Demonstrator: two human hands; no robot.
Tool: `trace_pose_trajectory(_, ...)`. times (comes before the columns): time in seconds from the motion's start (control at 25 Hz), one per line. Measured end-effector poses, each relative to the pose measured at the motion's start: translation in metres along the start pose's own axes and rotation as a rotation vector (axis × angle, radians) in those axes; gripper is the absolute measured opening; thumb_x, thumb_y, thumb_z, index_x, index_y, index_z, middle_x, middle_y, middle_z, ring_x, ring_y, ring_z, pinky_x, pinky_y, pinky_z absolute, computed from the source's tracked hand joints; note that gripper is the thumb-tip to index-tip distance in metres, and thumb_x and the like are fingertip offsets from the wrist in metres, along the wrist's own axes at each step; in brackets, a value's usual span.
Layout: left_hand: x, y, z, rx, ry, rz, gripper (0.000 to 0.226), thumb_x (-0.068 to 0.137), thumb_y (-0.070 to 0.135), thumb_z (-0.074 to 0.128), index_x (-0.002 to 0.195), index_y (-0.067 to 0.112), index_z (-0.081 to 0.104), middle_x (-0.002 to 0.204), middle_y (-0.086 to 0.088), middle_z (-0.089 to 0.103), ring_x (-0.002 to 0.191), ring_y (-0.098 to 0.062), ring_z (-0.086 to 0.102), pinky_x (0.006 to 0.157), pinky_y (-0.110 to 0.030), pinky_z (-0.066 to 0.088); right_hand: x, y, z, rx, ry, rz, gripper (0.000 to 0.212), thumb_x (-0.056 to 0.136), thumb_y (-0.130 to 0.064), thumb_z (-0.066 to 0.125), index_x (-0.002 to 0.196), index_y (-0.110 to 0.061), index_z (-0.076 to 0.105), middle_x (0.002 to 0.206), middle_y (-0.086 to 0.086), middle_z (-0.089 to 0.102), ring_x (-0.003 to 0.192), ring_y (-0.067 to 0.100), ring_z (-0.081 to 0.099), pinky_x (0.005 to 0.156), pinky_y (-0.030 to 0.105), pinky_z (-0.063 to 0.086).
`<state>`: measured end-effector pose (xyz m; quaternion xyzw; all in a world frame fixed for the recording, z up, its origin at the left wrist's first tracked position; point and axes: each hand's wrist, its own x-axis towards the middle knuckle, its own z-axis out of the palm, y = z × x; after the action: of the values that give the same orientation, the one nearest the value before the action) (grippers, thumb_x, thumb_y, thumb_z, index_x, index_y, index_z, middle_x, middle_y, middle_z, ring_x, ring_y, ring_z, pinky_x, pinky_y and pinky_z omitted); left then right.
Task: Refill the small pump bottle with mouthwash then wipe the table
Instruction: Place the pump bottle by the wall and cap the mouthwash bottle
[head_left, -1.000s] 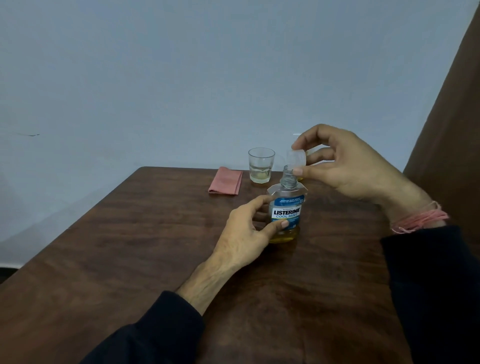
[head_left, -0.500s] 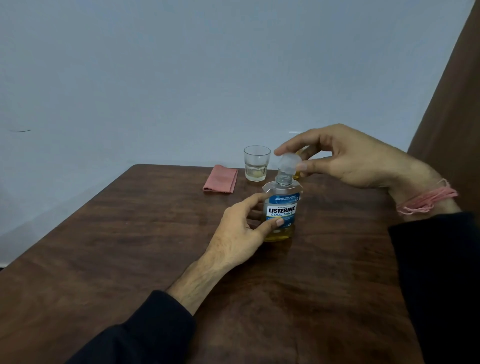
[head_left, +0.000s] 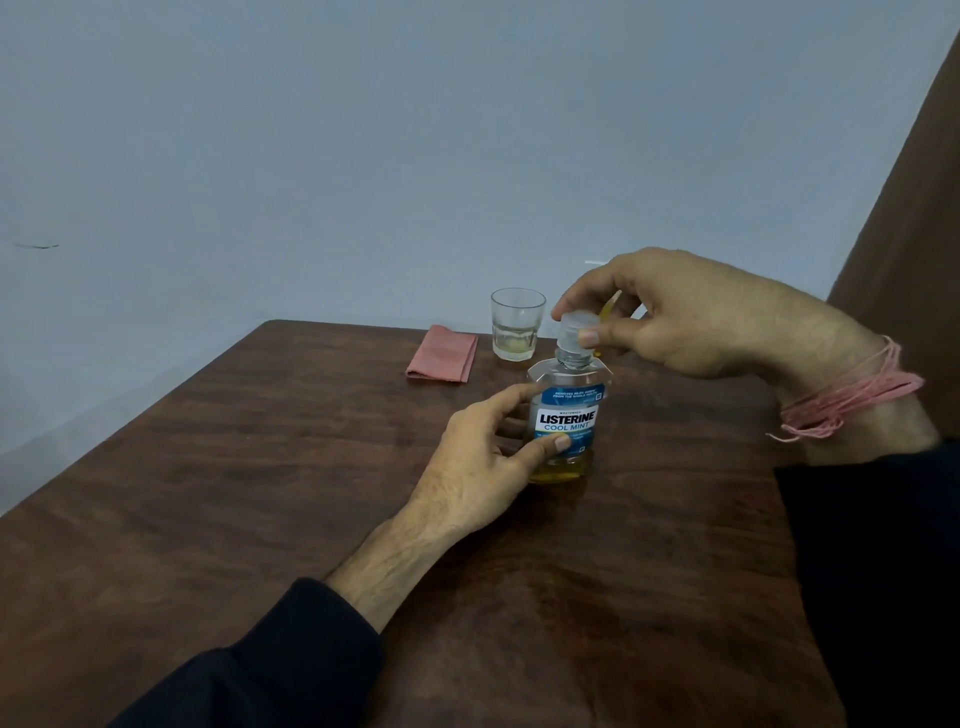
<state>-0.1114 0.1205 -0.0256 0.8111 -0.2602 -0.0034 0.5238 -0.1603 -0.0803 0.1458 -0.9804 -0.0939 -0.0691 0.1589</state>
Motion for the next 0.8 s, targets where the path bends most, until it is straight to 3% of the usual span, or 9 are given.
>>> trace_pose_trajectory(0.04, 0.000, 0.000, 0.000, -0.004, 0.003, 0.006, 0.063, 0.104, 0.039, 0.083, 0.162, 0.036, 0.060, 0.144, 0.013, 0.075, 0.129, -0.006, 0.072, 0.110, -0.041, 0.064, 0.001, -0.002, 0.002, -0.051, 0.026, 0.016, 0.026, 0.099, -0.052, 0.075, 0.118, -0.035, 0.077, 0.100, -0.013, 0.076, 0.089, 0.004, 0.069, 0.080, 0.031, 0.052)
trace_pose_trajectory(0.12, 0.000, 0.000, 0.001, -0.008, 0.009, 0.010, 0.060, 0.104, 0.039, 0.084, 0.160, 0.038, 0.062, 0.139, 0.015, 0.077, 0.125, -0.003, 0.073, 0.108, -0.038, 0.065, 0.004, -0.004, 0.010, -0.152, 0.100, 0.089, 0.058, 0.086, -0.082, 0.066, 0.093, -0.026, 0.076, 0.087, -0.011, 0.074, 0.082, 0.008, 0.067, 0.073, 0.032, 0.052)
trace_pose_trajectory(0.24, 0.000, 0.002, 0.001, -0.003, 0.012, -0.007, 0.060, 0.103, 0.041, 0.084, 0.159, 0.038, 0.062, 0.138, 0.015, 0.077, 0.125, -0.002, 0.073, 0.108, -0.038, 0.065, 0.002, -0.005, 0.015, -0.188, 0.159, 0.152, 0.099, 0.077, -0.108, 0.026, 0.084, -0.023, 0.076, 0.081, -0.005, 0.075, 0.082, 0.016, 0.070, 0.076, 0.038, 0.054)
trace_pose_trajectory(0.28, 0.000, 0.002, 0.001, 0.003, 0.011, -0.008, 0.061, 0.103, 0.041, 0.084, 0.160, 0.038, 0.062, 0.139, 0.014, 0.077, 0.126, -0.003, 0.073, 0.109, -0.038, 0.065, 0.000, -0.003, 0.011, -0.097, 0.170, 0.125, 0.096, 0.079, -0.107, 0.026, 0.092, -0.027, 0.077, 0.085, -0.010, 0.076, 0.083, 0.012, 0.071, 0.077, 0.038, 0.053)
trace_pose_trajectory(0.32, 0.000, 0.002, 0.001, 0.007, 0.010, -0.008, 0.061, 0.103, 0.041, 0.084, 0.160, 0.037, 0.061, 0.140, 0.013, 0.077, 0.126, -0.004, 0.072, 0.109, -0.039, 0.065, -0.002, -0.001, 0.006, 0.011, 0.166, 0.066, 0.080, 0.083, -0.102, 0.039, 0.105, -0.035, 0.077, 0.093, -0.014, 0.077, 0.086, 0.006, 0.072, 0.079, 0.037, 0.055)
trace_pose_trajectory(0.4, 0.000, 0.003, 0.000, 0.008, 0.008, -0.008, 0.062, 0.103, 0.041, 0.084, 0.161, 0.036, 0.061, 0.143, 0.012, 0.076, 0.128, -0.006, 0.072, 0.110, -0.041, 0.065, -0.005, 0.003, -0.003, 0.105, 0.077, -0.060, 0.035, 0.092, -0.068, 0.074, 0.123, -0.052, 0.074, 0.108, -0.022, 0.078, 0.093, -0.001, 0.074, 0.088, 0.035, 0.060)
trace_pose_trajectory(0.48, -0.001, 0.004, 0.001, 0.014, 0.007, -0.006, 0.061, 0.104, 0.040, 0.083, 0.161, 0.035, 0.061, 0.143, 0.012, 0.075, 0.128, -0.007, 0.072, 0.110, -0.041, 0.064, -0.003, 0.006, -0.002, 0.093, 0.023, -0.077, 0.032, 0.095, -0.036, 0.085, 0.118, -0.057, 0.077, 0.105, -0.021, 0.078, 0.095, -0.001, 0.075, 0.090, 0.032, 0.061)
trace_pose_trajectory(0.64, -0.001, 0.005, 0.000, 0.023, 0.005, -0.013, 0.061, 0.105, 0.040, 0.082, 0.162, 0.035, 0.060, 0.146, 0.011, 0.074, 0.130, -0.007, 0.071, 0.111, -0.042, 0.064, 0.006, 0.008, 0.011, 0.019, 0.110, -0.020, 0.027, 0.092, -0.045, 0.086, 0.118, -0.042, 0.079, 0.104, -0.022, 0.075, 0.085, -0.003, 0.071, 0.078, 0.026, 0.052)
trace_pose_trajectory(0.8, -0.001, 0.005, 0.000, 0.014, 0.005, -0.004, 0.059, 0.105, 0.037, 0.083, 0.160, 0.033, 0.062, 0.146, 0.011, 0.075, 0.131, -0.008, 0.072, 0.112, -0.042, 0.063, 0.008, 0.008, 0.012, -0.018, 0.105, -0.009, 0.032, 0.091, -0.052, 0.085, 0.118, -0.038, 0.077, 0.103, -0.020, 0.074, 0.080, -0.005, 0.068, 0.082, 0.030, 0.055)
